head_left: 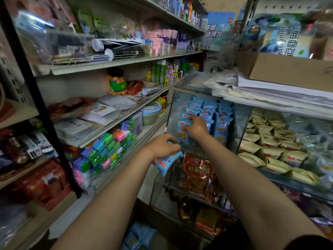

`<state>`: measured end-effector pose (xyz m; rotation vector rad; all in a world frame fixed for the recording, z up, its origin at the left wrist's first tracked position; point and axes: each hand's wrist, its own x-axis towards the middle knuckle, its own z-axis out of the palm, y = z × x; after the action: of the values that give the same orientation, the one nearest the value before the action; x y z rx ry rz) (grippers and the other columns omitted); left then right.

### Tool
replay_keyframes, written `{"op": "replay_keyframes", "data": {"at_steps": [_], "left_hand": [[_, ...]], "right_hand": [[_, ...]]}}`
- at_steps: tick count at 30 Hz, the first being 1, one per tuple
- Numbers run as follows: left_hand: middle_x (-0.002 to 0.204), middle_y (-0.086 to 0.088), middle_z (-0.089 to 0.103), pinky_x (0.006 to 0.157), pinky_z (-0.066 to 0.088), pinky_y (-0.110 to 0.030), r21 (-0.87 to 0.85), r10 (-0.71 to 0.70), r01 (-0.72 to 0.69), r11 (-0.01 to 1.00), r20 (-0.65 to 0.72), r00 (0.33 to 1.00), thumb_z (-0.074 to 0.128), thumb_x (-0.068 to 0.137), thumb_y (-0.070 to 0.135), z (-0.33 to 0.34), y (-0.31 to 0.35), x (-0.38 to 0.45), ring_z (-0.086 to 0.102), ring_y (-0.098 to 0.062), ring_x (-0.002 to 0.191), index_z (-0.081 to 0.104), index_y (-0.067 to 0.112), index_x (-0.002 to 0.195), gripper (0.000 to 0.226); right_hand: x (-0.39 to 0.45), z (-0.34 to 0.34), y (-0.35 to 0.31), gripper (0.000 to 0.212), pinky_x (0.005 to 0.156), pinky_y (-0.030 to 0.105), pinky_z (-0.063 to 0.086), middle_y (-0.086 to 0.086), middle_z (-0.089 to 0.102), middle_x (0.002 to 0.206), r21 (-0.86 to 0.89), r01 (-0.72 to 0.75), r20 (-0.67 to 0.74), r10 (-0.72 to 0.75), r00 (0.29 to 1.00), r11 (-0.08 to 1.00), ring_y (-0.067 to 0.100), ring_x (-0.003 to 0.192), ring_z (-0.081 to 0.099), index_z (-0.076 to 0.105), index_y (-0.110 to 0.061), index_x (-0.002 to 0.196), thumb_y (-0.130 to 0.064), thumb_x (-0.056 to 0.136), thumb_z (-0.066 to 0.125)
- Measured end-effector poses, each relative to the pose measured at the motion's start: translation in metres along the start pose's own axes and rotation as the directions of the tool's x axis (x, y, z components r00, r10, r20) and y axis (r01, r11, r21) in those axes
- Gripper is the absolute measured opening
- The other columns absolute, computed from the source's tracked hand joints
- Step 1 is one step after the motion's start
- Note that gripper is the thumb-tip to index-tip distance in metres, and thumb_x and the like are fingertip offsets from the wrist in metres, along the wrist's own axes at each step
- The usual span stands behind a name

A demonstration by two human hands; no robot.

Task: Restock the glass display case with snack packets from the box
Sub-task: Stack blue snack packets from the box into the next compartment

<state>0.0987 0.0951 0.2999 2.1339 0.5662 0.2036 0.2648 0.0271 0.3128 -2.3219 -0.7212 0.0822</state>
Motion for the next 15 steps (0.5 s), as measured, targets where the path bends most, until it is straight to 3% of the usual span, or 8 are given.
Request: {"op": "replay_keyframes", "data": {"at_steps": [6,8,9,13,15], "left_hand": [[0.089,0.012,0.060,0.059,0.049,-0.020,-0.045,0.014,-0.013,0.999,0.023,1.000,0.063,0.085,0.027,-0.001,-0.003,-0.002,0.061,-0.005,0.068,0.059,0.025,0.122,0.037],[0.087,0.011,0.060,0.056,0.047,-0.019,-0.045,0.014,-0.012,0.999,0.030,0.999,0.063,0.086,0.027,-0.002,-0.002,-0.003,0.060,-0.005,0.064,0.058,0.025,0.122,0.036],[0.088,0.011,0.061,0.056,0.047,-0.019,-0.039,0.013,-0.011,0.999,0.033,0.999,0.062,0.087,0.027,-0.003,-0.001,-0.004,0.061,-0.006,0.066,0.058,0.025,0.123,0.037],[0.112,0.001,0.063,0.071,0.051,-0.022,-0.045,0.005,-0.002,0.999,0.061,0.998,0.057,0.092,0.031,-0.008,-0.003,-0.008,0.065,-0.011,0.085,0.054,0.025,0.132,0.040],[0.114,0.001,0.061,0.068,0.048,-0.020,-0.129,0.037,-0.033,0.991,0.033,0.999,0.056,0.095,0.032,-0.007,-0.004,-0.014,0.062,-0.006,0.082,0.055,0.025,0.130,0.036]], "right_hand": [[0.011,0.006,-0.002,0.055,0.079,0.017,0.045,0.010,0.047,0.144,-0.025,0.027,0.004,-0.027,1.000,0.999,0.025,0.117,0.057,0.046,-0.012,0.141,-0.018,0.090,0.066],[0.013,0.006,-0.003,0.057,0.061,0.003,0.043,0.010,0.041,0.145,0.002,0.011,0.008,-0.011,1.000,1.000,0.023,0.106,0.060,0.044,-0.013,0.143,-0.015,0.090,0.065],[0.014,0.006,-0.002,0.058,0.061,0.004,0.043,0.010,0.039,0.145,0.006,0.001,0.000,-0.001,1.000,1.000,0.023,0.103,0.060,0.042,-0.014,0.143,-0.017,0.090,0.066],[0.011,0.003,0.005,0.064,0.091,0.033,0.044,0.014,0.033,0.144,-0.007,-0.023,-0.024,0.023,0.999,1.000,0.034,0.119,0.051,0.038,-0.018,0.140,-0.028,0.086,0.071],[0.008,-0.003,0.009,0.061,0.091,0.035,0.044,0.014,0.033,0.143,0.035,-0.020,-0.037,0.021,0.999,0.999,0.034,0.116,0.053,0.038,-0.016,0.138,-0.033,0.088,0.068]]}}
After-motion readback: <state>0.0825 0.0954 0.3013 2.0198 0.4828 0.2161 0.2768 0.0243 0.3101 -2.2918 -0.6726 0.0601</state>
